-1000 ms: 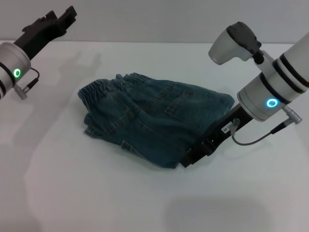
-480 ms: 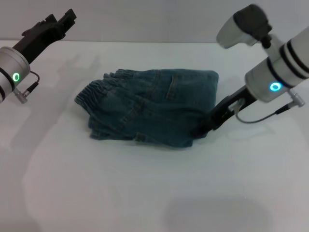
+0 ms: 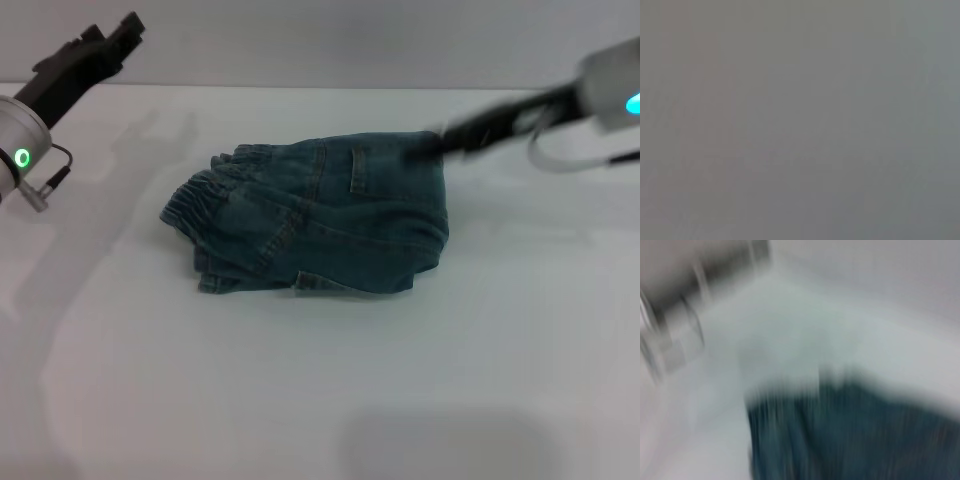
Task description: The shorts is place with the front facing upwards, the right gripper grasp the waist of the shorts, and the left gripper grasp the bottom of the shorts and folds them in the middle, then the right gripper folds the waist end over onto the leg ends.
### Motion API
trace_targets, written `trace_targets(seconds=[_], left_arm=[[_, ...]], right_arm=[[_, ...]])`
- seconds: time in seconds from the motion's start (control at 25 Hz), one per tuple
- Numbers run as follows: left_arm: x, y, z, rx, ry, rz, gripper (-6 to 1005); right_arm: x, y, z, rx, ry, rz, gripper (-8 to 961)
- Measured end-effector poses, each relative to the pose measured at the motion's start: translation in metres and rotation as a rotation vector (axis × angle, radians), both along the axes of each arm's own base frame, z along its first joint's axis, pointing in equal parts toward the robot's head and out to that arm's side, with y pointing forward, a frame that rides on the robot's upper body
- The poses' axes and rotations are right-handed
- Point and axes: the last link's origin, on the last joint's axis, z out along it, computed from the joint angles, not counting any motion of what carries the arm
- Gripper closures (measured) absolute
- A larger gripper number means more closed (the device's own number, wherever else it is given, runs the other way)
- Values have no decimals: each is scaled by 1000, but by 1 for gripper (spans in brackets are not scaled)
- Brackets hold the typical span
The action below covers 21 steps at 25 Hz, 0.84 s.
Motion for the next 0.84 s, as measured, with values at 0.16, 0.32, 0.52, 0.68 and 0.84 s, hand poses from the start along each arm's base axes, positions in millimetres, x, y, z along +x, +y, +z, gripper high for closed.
trace_targets(seconds=[0.16,0.32,0.52,0.68,0.84], left_arm=[[-3,0,8,38,-7,5,362],[-10,-4,20,122,-18,4,362],[-20,-12,33,281,-1,4,362],[-25,-16,42,394,84,15,362],[-27,-15,46,451,168,34,362]], right_arm=[[17,3,52,287,291,93,511],[60,-3,84,645,337,205,511],[128,-9,100,1111,174,183,511],[172,-24,110,1490,-66,96,511],[191,-42,124,1726,-300,31,511]])
